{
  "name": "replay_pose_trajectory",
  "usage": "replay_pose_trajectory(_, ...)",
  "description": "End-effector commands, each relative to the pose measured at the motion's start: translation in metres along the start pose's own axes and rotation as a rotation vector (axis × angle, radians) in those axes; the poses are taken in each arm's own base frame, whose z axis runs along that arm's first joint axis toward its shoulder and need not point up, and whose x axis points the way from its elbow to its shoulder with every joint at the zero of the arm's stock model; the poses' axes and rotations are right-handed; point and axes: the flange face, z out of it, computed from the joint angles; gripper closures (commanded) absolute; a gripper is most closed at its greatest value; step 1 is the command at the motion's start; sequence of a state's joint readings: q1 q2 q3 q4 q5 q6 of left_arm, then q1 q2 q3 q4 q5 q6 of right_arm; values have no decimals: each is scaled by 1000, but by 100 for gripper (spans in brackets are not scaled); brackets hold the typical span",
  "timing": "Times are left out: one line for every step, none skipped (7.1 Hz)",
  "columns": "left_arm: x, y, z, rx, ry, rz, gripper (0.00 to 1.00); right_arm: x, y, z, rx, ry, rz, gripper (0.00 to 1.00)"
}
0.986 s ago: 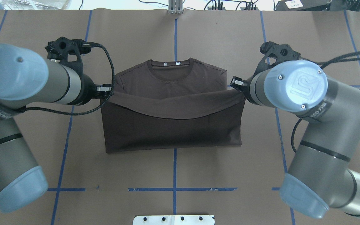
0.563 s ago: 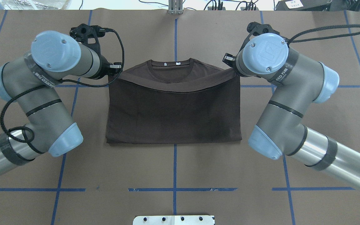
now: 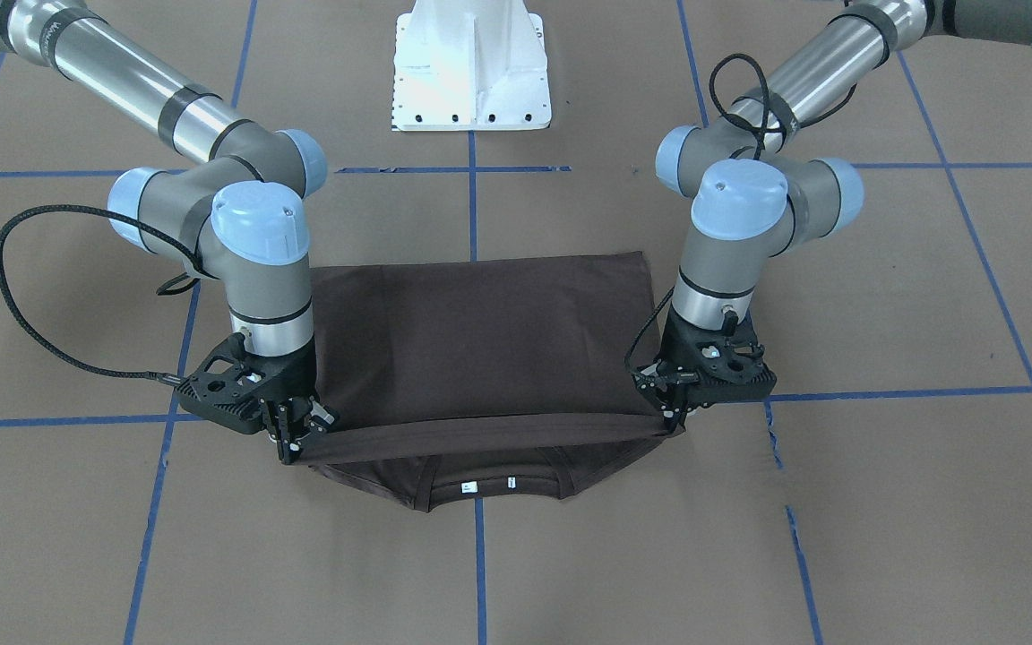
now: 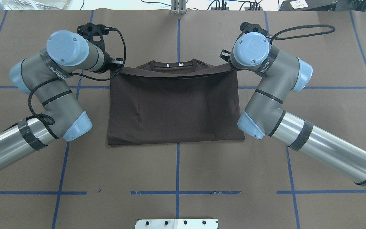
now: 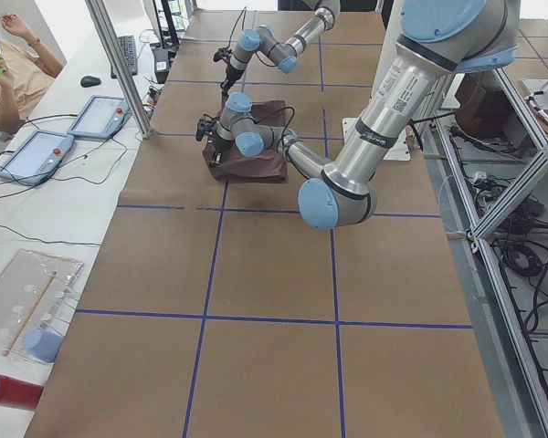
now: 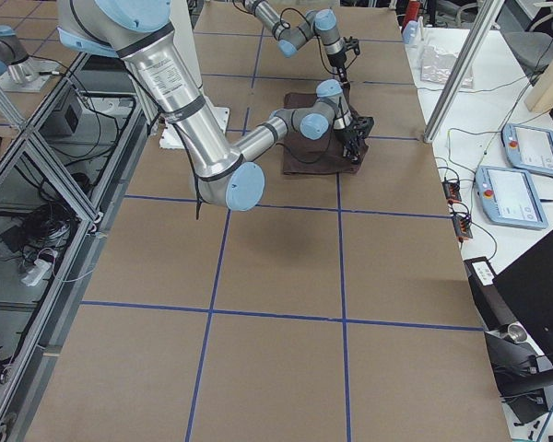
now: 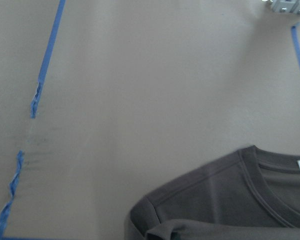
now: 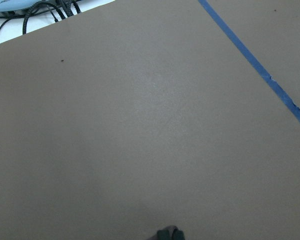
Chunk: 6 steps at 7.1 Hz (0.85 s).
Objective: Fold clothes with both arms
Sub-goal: 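Release the hem and move the left gripper to the folded shirt's near corner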
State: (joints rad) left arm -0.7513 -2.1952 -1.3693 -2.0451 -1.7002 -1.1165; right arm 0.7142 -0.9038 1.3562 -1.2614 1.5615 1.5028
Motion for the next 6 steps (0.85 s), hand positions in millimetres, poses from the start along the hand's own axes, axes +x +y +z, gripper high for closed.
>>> replay_pose_trajectory(-8,4,19,-6,-6,2,88,5,2,14,-5,20,-6,73)
replay_pose_trajectory(-9,3,15,-1,2,87,1,4,5,15,-1,21,-60,1)
replay_pose_trajectory(-19,12,-12,26,62,143,0,-1,0,-4,-15,-35,-131,0)
replay_pose_trajectory(-29,27,-45,40,106,153,0,11,-9,-23,-79,-80,-174,0)
replay_pose_trajectory(-47,48,-71,33,140,146,0,23,-11,-42,-91,-112,-182,0)
replay_pose_trajectory(-59,91,-85,-22,174,124,0,30,-10,-49,-89,-123,-189,0)
